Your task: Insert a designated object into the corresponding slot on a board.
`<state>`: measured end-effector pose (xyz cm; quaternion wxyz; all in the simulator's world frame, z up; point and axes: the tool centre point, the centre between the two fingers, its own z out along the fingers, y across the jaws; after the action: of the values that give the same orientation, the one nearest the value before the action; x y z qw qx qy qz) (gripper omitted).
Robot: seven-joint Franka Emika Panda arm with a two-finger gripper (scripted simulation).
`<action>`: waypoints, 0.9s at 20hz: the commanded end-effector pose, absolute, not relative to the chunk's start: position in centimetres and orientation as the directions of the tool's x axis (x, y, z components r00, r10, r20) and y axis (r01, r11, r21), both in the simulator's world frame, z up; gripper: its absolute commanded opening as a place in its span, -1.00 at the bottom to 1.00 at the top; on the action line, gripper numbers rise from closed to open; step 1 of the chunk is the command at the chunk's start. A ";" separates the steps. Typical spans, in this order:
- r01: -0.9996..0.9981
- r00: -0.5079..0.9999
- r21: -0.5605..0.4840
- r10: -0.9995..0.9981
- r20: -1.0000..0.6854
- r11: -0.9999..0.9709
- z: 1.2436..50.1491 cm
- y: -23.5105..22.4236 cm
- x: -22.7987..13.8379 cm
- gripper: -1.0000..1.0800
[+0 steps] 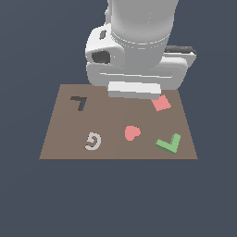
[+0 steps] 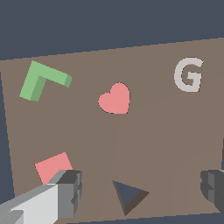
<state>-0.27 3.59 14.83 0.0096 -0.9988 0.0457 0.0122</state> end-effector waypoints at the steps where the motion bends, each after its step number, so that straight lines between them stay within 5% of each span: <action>1: -0.112 0.993 -0.017 -0.111 -0.024 -0.994 14.3 4.4 0.1 0.92; 18: -0.348 0.938 -0.004 -0.348 -0.008 -0.938 7.8 12.8 5.8 0.92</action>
<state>5.21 12.13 8.35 0.0033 -0.9863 0.1650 0.0045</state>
